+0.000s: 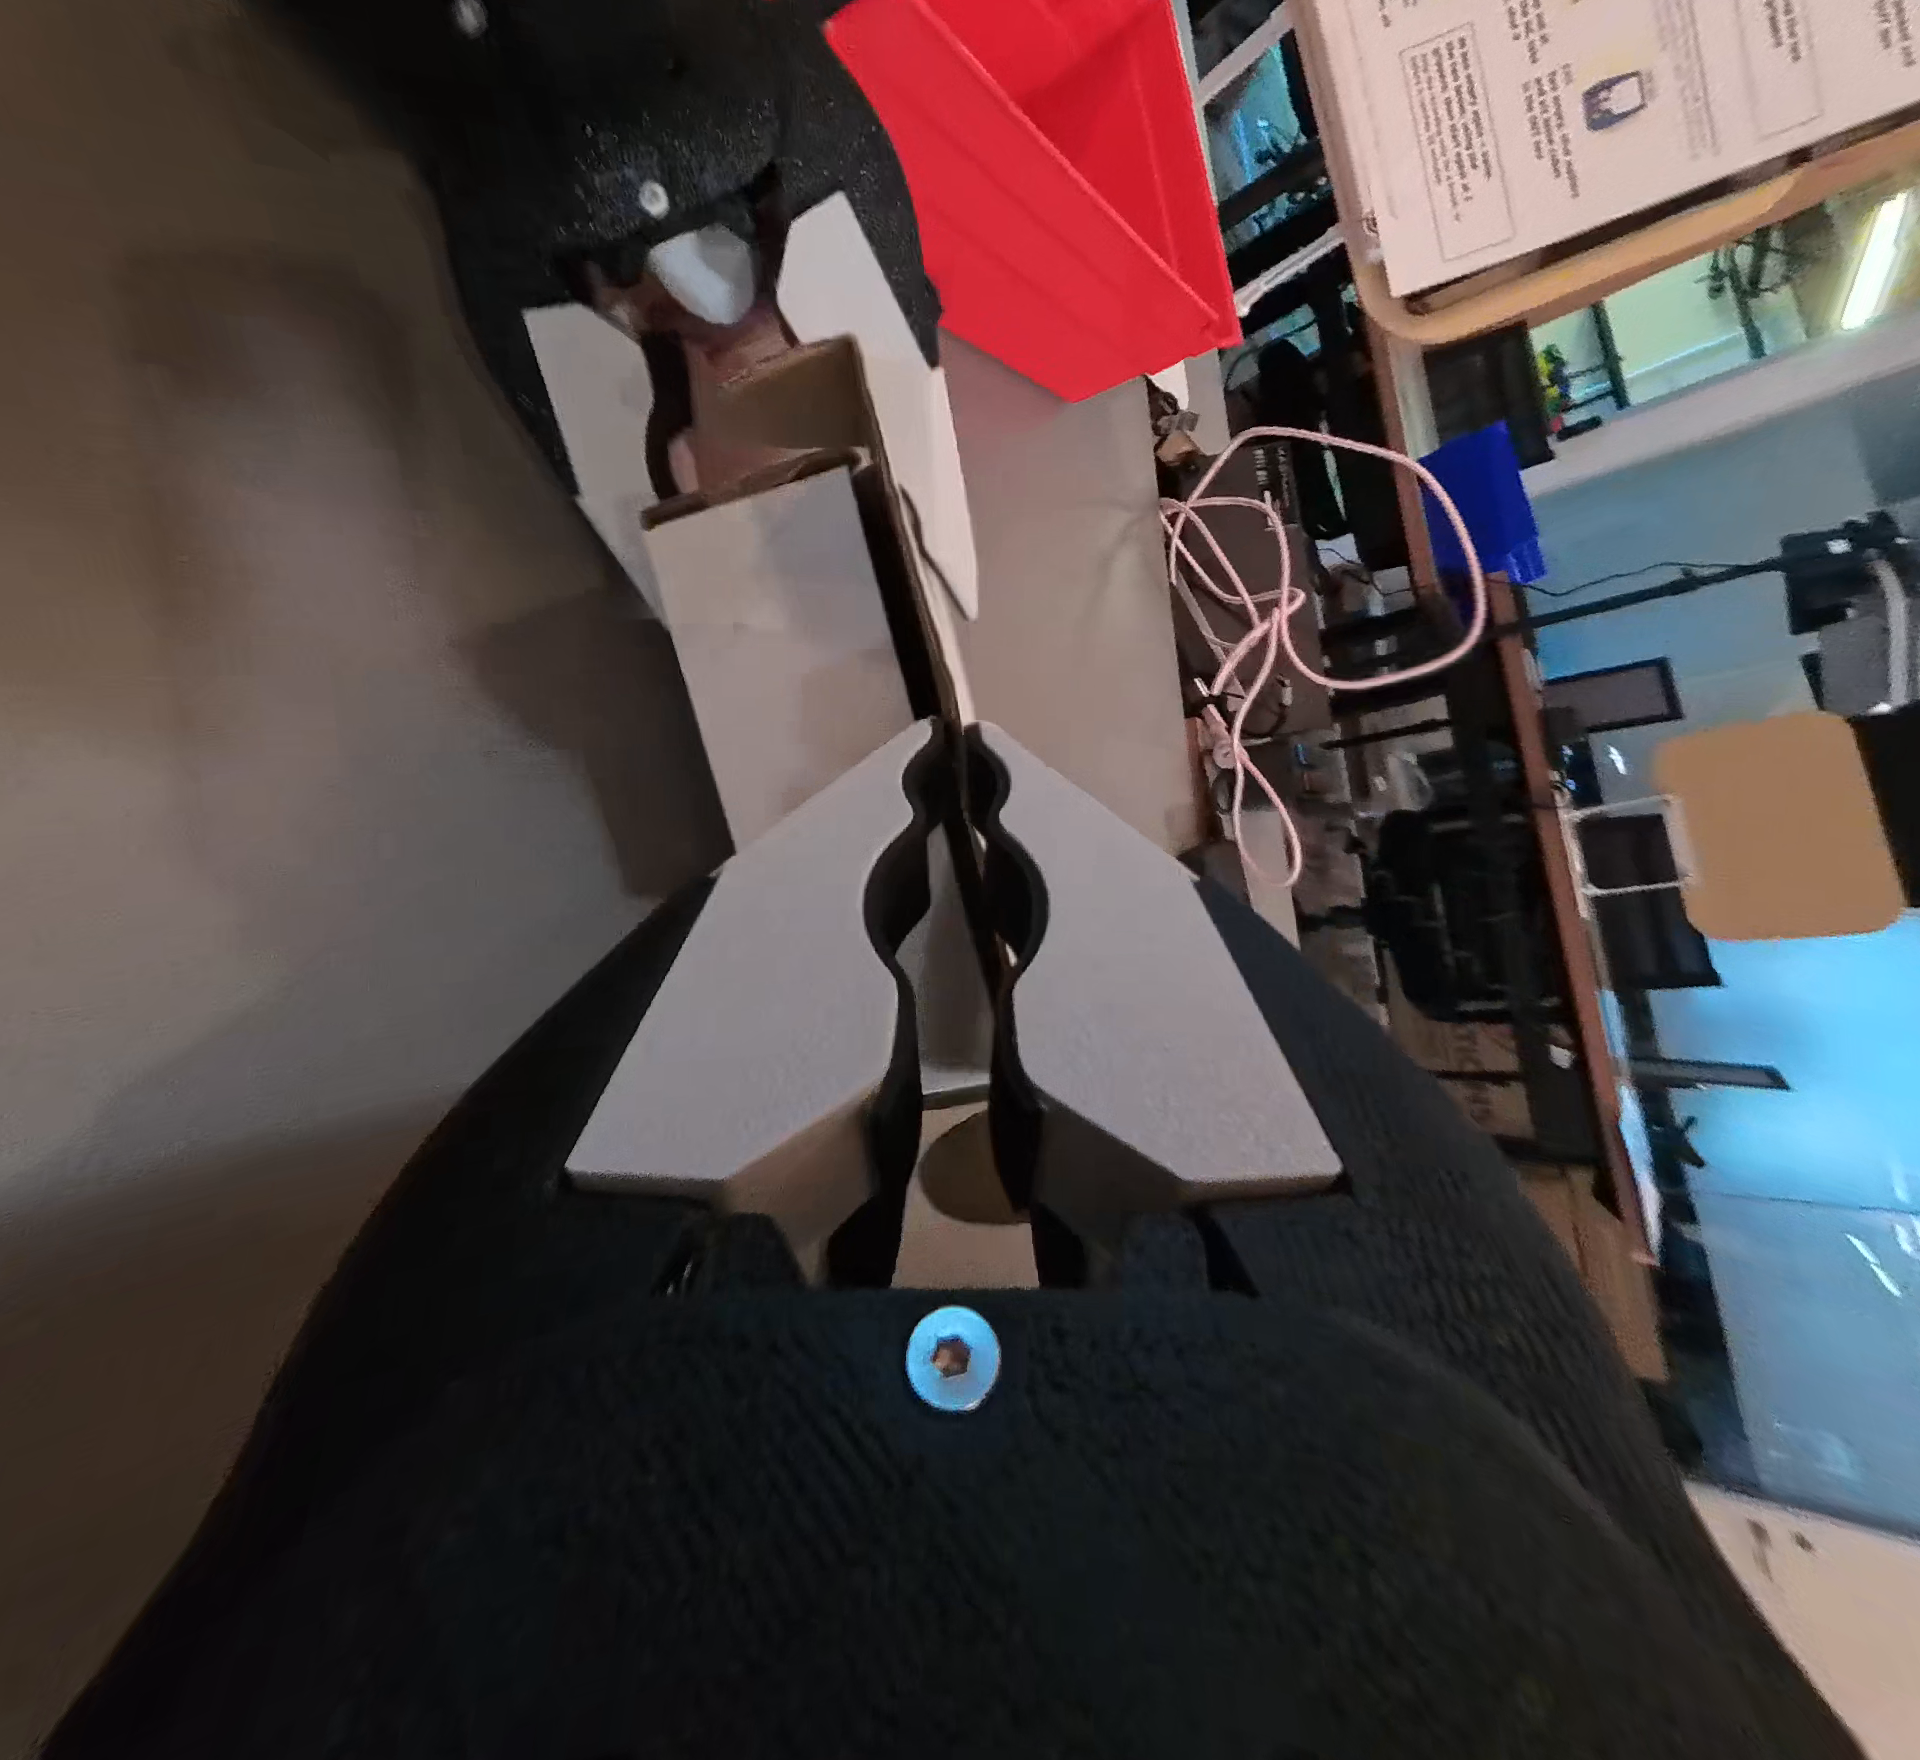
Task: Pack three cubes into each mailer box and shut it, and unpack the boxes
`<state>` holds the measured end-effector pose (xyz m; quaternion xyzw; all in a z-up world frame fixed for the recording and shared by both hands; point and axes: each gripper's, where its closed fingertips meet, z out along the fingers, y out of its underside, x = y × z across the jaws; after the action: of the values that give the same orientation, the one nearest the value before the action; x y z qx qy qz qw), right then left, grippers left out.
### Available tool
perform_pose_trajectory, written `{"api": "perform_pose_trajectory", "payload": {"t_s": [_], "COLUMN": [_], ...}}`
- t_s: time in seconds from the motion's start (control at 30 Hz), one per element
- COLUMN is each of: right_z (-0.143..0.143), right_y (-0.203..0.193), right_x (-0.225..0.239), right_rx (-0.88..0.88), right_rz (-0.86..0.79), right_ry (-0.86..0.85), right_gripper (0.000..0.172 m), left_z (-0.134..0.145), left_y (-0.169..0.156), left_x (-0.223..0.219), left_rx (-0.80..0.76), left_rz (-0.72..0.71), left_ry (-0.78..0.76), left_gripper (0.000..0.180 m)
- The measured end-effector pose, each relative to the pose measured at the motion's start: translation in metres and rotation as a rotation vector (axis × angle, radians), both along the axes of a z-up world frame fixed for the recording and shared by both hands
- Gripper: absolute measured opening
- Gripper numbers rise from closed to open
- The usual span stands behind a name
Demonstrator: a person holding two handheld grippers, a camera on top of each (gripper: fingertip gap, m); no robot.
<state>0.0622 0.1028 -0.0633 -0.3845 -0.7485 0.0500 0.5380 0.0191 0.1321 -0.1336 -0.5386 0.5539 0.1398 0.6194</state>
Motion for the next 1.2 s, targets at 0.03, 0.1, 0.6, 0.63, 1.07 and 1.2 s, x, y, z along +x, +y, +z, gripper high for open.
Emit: {"api": "perform_pose_trajectory", "payload": {"t_s": [0.03,0.1,0.6,0.63,1.07,1.2], "right_z": [0.000,0.001,-0.014,-0.014,0.031,0.005], "right_y": [0.001,0.003,0.012,0.011,-0.020,-0.024], "right_x": [-0.001,-0.001,0.000,0.000,-0.004,-0.006], "right_rx": [0.010,0.020,0.043,0.043,0.223,0.159], "right_rz": [-0.007,-0.025,-0.070,-0.066,0.091,0.083], "right_ry": [0.001,-0.002,-0.085,-0.084,0.132,-0.031], "right_gripper": [0.001,0.000,0.000,0.000,0.010,0.028], "left_z": [-0.001,-0.001,0.066,0.068,0.077,0.081], "left_y": [-0.002,-0.007,-0.023,-0.023,-0.009,0.001], "left_x": [0.000,0.000,0.017,0.018,0.003,-0.005], "left_rx": [-0.028,-0.070,0.165,0.207,0.203,0.055], "left_rz": [-0.013,-0.022,0.143,0.151,0.318,0.355], "left_ry": [-0.017,-0.035,-0.099,-0.061,0.024,-0.050], "left_gripper": [0.072,0.090,0.070,0.061,0.000,0.000]}}
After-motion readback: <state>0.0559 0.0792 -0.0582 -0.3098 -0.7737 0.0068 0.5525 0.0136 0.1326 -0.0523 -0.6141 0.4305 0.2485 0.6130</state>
